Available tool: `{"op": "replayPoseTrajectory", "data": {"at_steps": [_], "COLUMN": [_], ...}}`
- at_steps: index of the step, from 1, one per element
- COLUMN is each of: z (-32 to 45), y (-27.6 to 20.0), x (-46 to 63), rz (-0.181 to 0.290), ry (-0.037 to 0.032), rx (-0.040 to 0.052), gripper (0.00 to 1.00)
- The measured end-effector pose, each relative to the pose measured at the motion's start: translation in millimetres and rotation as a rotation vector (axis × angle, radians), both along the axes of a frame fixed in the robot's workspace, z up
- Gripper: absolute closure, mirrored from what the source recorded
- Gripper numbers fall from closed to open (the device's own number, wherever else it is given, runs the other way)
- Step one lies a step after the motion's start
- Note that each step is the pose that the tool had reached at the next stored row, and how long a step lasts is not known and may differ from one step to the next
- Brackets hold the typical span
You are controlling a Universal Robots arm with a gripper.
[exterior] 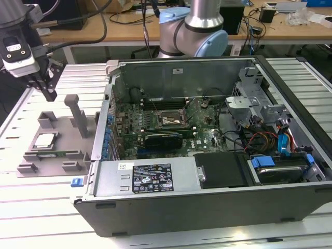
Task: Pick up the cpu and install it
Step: 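Reach for the cpu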
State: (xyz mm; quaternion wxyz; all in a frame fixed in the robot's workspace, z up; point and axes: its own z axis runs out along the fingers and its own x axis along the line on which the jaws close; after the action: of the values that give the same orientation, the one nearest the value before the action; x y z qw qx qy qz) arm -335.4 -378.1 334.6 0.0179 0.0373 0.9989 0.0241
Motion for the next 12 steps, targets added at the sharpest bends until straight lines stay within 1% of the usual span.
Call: {"op": "replayPoseTrajectory", "data": {"at_steps": [5,7,9,12], "z": [-6.9,-9.2,-12.7,-15.4], "y": [5.2,5.9,6.8,7.5], "x": [-10.6,-13.8,-19.6,-24.4], "rz": [0.0,0.0,0.0,0.0], "ry": [0.0001,-0.0001,0.0,0.0002], "rx": [0.0,0.0002,0.0001,0.0], "gripper": [0.89,0.89,0.89,0.89]}}
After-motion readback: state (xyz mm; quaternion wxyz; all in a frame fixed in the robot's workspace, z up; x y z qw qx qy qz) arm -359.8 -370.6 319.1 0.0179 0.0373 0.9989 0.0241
